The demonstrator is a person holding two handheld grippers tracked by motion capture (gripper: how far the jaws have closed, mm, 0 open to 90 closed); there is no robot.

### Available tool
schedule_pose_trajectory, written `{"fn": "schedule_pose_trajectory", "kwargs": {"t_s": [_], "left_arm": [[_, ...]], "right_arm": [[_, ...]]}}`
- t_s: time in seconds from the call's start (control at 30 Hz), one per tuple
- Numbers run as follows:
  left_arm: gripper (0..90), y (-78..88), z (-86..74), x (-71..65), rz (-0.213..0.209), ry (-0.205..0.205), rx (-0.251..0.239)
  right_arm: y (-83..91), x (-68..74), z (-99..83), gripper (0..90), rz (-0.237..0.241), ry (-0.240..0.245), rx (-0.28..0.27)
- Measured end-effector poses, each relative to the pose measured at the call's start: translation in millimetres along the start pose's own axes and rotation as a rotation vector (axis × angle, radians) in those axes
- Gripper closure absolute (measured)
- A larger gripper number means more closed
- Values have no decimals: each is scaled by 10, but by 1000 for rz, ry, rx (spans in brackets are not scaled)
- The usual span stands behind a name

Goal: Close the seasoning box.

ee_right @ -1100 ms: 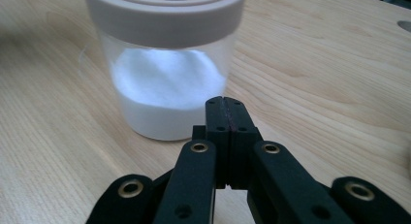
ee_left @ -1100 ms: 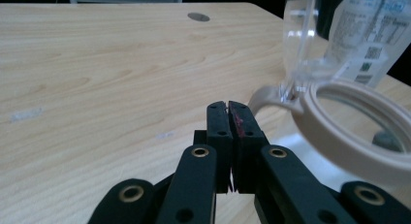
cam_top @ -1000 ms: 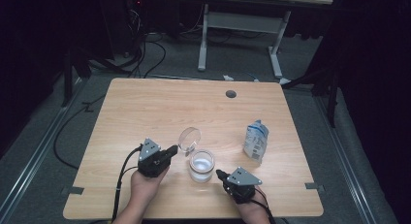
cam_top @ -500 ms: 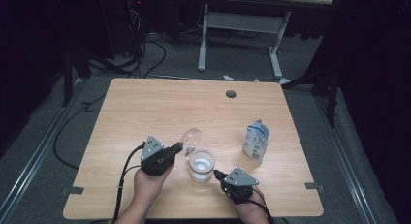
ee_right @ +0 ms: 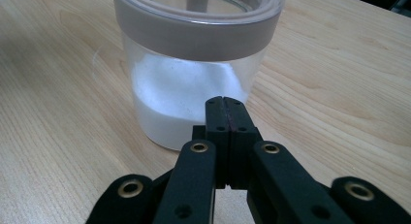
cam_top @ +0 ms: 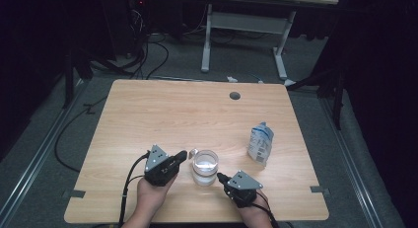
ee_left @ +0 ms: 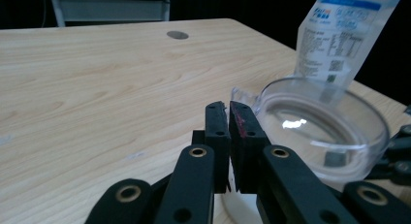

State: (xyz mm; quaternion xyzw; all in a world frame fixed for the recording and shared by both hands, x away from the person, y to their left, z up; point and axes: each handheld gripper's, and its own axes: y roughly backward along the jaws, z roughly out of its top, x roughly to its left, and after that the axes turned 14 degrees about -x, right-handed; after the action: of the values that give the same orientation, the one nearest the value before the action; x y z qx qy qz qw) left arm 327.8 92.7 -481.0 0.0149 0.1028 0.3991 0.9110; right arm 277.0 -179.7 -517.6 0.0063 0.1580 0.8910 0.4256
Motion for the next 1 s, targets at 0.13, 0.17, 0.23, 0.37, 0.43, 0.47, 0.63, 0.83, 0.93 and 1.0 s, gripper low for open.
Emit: {"fn": "schedule_pose_trajectory", "kwargs": {"t_s": [0.13, 0.17, 0.23, 0.37, 0.43, 0.47, 0.63, 0.83, 0.93, 1.0], "left_arm": [[849, 121, -80, 100, 34, -25, 27], [846, 145, -97, 121, 40, -26, 29], [839, 207, -143, 177, 54, -27, 44], [812, 325, -237, 276, 77, -33, 64], [793, 371, -281, 335, 95, -51, 77], [784, 395, -305, 371, 105, -57, 82], [749, 528, -379, 556, 132, -21, 91], [749, 764, -424, 755, 195, -18, 98], [736, 847, -422, 805, 226, -30, 95], [728, 862, -421, 813, 236, -24, 90]], "right_arm": [[12, -12, 4, 900, -6, -1, -4], [15, -18, 5, 900, -9, -1, -3], [13, -23, 6, 900, -11, -3, -3], [11, -23, 22, 900, -20, 0, -5], [5, -43, 33, 900, -28, -5, -9], [2, -52, 37, 900, -31, -7, -9], [-23, -122, 80, 900, -54, -9, -19], [-47, -197, 174, 900, -73, -14, -45], [-85, -229, 209, 900, -81, -16, -55], [-98, -228, 209, 900, -80, -14, -57]]}}
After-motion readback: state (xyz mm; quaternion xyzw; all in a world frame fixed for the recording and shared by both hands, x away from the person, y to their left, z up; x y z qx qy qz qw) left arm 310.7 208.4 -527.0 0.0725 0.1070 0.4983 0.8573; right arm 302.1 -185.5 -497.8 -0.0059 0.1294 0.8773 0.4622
